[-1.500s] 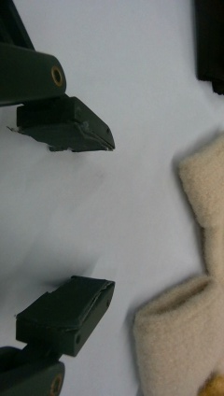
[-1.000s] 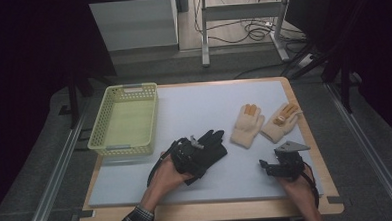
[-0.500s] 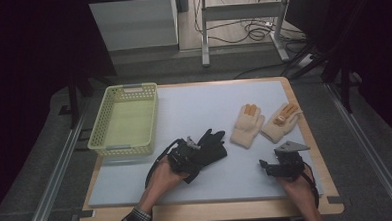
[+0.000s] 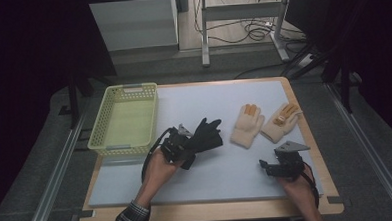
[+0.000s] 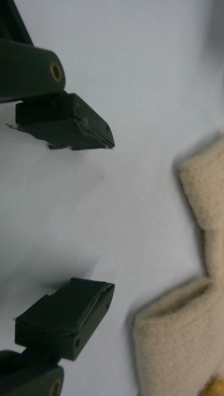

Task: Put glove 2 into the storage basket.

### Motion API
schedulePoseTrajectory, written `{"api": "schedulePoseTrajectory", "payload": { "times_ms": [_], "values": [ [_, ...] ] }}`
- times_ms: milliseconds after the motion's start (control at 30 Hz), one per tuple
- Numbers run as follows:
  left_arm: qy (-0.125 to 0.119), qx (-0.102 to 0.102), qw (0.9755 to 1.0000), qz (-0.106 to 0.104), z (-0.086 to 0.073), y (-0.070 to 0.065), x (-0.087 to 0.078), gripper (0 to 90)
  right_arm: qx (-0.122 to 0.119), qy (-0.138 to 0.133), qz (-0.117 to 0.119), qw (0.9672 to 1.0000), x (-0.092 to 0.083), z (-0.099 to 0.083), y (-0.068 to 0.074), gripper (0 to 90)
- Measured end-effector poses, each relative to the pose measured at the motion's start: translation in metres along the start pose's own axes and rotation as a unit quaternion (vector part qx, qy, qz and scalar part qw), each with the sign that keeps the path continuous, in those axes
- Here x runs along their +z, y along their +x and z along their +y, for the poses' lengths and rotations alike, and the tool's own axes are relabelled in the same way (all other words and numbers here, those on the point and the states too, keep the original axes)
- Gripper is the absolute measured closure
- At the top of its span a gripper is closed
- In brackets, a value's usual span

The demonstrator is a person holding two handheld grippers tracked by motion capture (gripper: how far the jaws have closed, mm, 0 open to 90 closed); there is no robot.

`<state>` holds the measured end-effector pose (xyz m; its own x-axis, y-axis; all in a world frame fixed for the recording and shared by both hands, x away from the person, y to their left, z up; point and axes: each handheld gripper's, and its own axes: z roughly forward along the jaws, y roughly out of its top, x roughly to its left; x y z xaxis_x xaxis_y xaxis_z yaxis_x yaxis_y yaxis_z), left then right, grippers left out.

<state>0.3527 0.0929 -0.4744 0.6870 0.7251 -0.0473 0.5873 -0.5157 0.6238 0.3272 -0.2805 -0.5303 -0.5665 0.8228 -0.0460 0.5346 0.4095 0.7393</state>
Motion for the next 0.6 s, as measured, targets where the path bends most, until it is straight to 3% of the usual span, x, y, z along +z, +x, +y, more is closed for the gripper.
{"api": "schedulePoseTrajectory", "payload": {
  "times_ms": [367,467,600],
  "values": [
    [-0.011,-0.038,0.9980,0.049,0.019,0.040,-0.035,71.4,0.001,0.000,0.000,1.0000,0.000,0.000,0.000,24.7],
    [-0.017,-0.051,0.9966,0.063,0.019,0.052,-0.045,71.4,-0.001,0.001,0.000,1.0000,0.000,0.000,0.000,24.6],
    [-0.023,-0.074,0.9918,0.101,0.018,0.070,-0.059,70.8,-0.001,0.000,0.000,1.0000,0.000,0.000,0.000,24.6]
  ]
}}
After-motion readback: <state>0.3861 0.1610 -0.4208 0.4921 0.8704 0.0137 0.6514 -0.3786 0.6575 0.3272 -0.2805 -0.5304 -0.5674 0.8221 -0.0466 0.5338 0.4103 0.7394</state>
